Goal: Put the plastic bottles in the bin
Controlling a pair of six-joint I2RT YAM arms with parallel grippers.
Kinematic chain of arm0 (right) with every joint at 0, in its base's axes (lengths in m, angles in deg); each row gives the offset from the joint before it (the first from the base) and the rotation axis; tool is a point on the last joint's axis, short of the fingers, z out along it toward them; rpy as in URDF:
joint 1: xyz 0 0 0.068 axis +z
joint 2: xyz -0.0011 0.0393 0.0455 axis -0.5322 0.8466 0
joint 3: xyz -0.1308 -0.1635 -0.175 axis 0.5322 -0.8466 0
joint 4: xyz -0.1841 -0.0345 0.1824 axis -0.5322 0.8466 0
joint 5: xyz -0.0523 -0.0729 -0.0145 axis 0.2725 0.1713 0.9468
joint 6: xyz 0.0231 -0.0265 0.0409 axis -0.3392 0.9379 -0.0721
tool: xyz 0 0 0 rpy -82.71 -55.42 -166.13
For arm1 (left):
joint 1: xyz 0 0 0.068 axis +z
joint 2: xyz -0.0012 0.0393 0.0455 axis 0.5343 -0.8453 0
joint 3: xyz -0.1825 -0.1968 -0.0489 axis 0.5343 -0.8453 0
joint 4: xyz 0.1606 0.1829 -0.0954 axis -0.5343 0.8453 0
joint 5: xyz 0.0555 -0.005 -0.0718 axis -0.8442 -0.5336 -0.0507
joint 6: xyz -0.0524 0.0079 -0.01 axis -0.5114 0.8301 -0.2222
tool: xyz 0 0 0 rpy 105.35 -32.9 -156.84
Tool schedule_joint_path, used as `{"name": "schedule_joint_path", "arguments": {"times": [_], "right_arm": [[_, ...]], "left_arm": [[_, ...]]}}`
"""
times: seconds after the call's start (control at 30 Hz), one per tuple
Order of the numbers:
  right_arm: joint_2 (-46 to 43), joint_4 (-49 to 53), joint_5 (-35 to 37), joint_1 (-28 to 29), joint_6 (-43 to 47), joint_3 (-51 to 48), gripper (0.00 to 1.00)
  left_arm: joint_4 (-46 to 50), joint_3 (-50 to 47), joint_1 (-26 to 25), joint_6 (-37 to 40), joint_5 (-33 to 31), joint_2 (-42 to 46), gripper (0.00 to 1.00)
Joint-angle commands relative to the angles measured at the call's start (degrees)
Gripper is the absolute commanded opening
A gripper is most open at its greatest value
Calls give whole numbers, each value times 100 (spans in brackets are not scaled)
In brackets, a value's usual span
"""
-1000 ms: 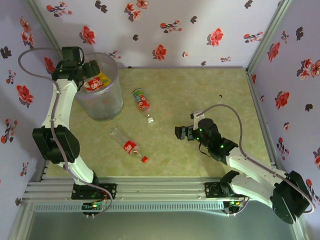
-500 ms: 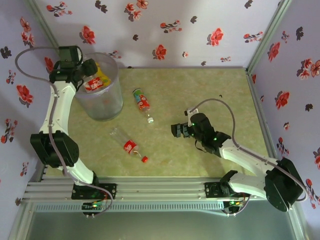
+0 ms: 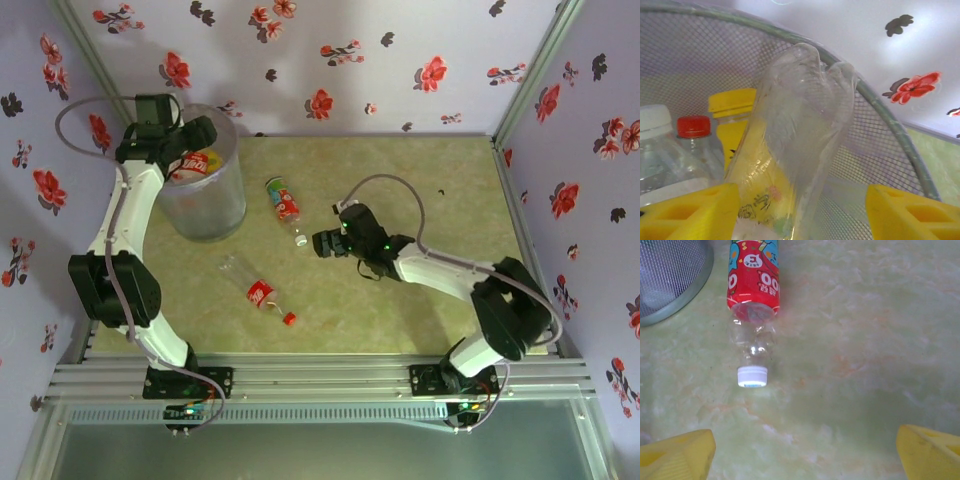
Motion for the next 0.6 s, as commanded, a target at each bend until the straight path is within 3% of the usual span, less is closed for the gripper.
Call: {"name": "schedule_joint_path", "arguments": {"times": [0.0, 0.27, 0.57], "right_arm": [[486, -341, 81, 59, -371, 463, 91], [1770, -500, -73, 432, -431, 1533, 90], [2691, -42, 815, 475, -476, 2329, 95]], "left_arm": [[-53, -280, -114, -212, 430, 115, 69], [-3, -482, -114, -162, 485, 565, 73], [318, -572, -106, 140, -291, 1458, 99]]}}
